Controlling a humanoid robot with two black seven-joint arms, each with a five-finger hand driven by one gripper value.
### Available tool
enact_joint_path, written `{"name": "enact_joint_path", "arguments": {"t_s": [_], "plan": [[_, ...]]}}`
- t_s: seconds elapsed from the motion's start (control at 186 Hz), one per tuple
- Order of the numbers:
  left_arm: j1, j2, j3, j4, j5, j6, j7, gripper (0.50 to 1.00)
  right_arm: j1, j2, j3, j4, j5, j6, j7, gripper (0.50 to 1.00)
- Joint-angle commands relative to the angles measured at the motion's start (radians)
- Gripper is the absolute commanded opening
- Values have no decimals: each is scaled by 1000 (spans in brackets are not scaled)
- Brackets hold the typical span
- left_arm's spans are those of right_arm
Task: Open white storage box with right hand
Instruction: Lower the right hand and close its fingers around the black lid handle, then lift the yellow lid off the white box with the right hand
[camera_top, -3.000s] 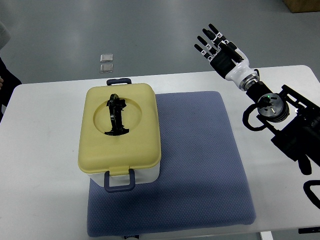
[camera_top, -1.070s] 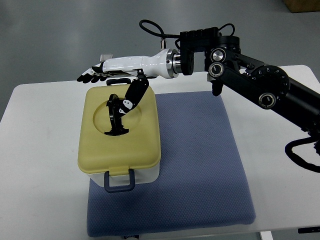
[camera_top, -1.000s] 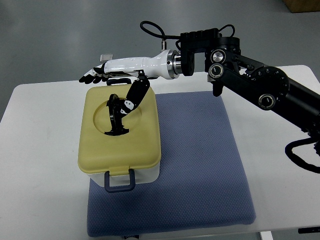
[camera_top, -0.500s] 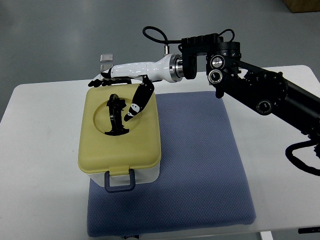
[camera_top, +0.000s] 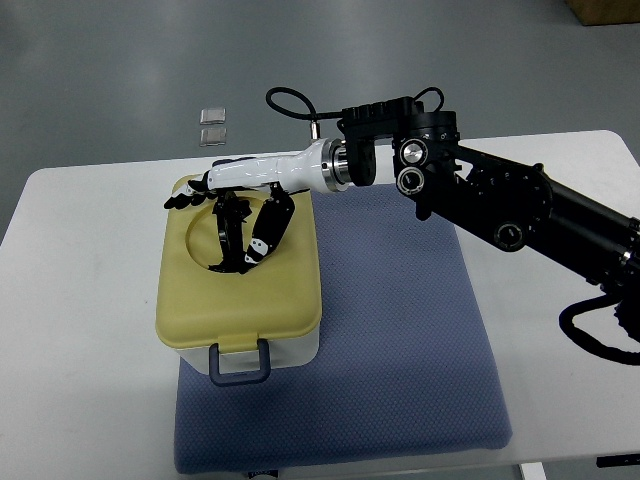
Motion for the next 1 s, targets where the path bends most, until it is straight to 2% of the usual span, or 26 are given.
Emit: {"name": "enact_joint_path", "arguments": {"t_s": [0.0, 0.108, 0.167, 0.183, 0.242, 0.312, 0.349, 0.403, 0.543, 0.634, 0.64, 0.651, 0.995], "plan": [[0, 0, 1, 0, 0, -1, 0, 1000, -1, 2, -17, -5, -2, -26, -1, 946], [0, 0, 1, 0, 0, -1, 0, 1000, -1, 3, -19, -7, -5, -49, -1, 944], [0, 0, 1, 0, 0, -1, 0, 1000, -1, 2, -19, -7, -6, -59, -1, 926], [0, 0, 1, 0, 0, -1, 0, 1000, 1, 2, -19, -7, -6, -62, -1, 897], [0, 0, 1, 0, -1, -1, 0, 1000, 2, 2, -20, -7, -8, -73, -1, 854], [0, 0, 1, 0, 0, -1, 0, 1000, 6, 2, -19, -7, -11, -87, 2, 766], [0, 0, 1, 0, -1, -1, 0, 1000, 7, 2, -20, -7, -13, -92, 7, 740], [0, 0, 1, 0, -1, -1, 0, 1000, 9, 2, -20, -7, -13, -95, 13, 646], [0, 0, 1, 0, 0, -1, 0, 1000, 13, 0, -19, -7, -13, -95, 15, 545], [0, 0, 1, 0, -1, -1, 0, 1000, 13, 0, -17, -8, -13, -98, 15, 537], [0, 0, 1, 0, 0, -1, 0, 1000, 13, 0, -17, -7, -13, -107, 16, 503], [0, 0, 1, 0, 0, -1, 0, 1000, 13, 0, -17, -7, -13, -108, 16, 500], [0, 0, 3, -3, 0, -1, 1, 1000, 29, -1, 0, -7, 3, -108, 32, 500]]}}
